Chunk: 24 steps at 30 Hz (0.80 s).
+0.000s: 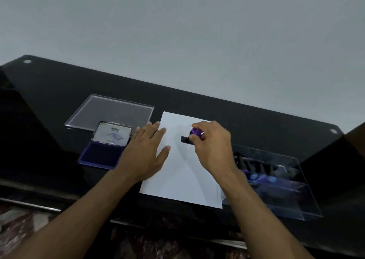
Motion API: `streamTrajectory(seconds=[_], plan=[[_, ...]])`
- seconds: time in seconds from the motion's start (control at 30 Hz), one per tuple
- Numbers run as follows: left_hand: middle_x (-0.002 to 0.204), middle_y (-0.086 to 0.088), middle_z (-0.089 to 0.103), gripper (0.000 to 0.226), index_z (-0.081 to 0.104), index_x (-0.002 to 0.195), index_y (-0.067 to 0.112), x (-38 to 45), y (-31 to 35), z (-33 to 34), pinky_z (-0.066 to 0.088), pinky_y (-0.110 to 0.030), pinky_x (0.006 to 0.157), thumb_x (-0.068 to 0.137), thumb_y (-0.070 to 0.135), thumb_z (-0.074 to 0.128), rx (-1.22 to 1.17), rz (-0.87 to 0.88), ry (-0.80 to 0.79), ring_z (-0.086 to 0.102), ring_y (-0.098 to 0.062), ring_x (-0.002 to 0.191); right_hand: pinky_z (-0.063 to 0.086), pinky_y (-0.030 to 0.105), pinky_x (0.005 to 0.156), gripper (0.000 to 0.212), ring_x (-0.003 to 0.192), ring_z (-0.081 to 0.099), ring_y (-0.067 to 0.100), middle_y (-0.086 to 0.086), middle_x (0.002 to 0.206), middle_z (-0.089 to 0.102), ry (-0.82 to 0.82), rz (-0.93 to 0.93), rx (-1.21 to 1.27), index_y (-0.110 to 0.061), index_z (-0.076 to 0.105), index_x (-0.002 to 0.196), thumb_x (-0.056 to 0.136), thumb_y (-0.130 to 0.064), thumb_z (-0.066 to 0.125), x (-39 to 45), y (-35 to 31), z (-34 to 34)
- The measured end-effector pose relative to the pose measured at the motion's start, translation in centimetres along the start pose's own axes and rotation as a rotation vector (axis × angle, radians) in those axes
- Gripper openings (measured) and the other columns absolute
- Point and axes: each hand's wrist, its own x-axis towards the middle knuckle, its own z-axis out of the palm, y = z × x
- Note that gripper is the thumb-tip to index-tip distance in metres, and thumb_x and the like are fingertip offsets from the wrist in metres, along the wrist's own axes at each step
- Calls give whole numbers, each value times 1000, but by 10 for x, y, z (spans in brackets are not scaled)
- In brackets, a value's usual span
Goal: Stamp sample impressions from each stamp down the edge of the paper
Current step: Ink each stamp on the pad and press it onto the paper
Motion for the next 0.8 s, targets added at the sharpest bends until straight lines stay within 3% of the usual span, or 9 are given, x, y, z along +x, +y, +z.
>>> streamTrajectory(seconds=[0.1,0.27,0.6,0.8], plan=[[166,1,24,64,34,155,26,13,17,15,5,-40,123,100,58,34,-3,43,-15,15,-21,154,38,13,80,23,89,58,11,-1,110,61,29,29,-21,-20,70,115,92,-20,68,6,24,-13],[166,1,23,65,34,155,26,37,40,32,6,-41,124,99,59,35,2,82,-62,13,-21,155,28,-5,65,27,88,48,4,-1,113,60,61,46,-48,-19,68,121,95,-20,65,18,56,-28],[167,1,19,74,33,156,25,79,52,53,5,-42,124,93,62,25,8,96,-144,9,-22,156,37,10,82,29,90,49,5,2,119,60,12,40,-78,-15,66,125,98,-22,61,42,85,-19],[167,0,20,76,34,156,24,85,43,65,6,-44,126,93,64,19,35,104,-174,9,-23,156,37,10,78,24,87,51,7,1,115,59,-8,56,-102,-14,68,119,98,-22,61,47,94,-4]])
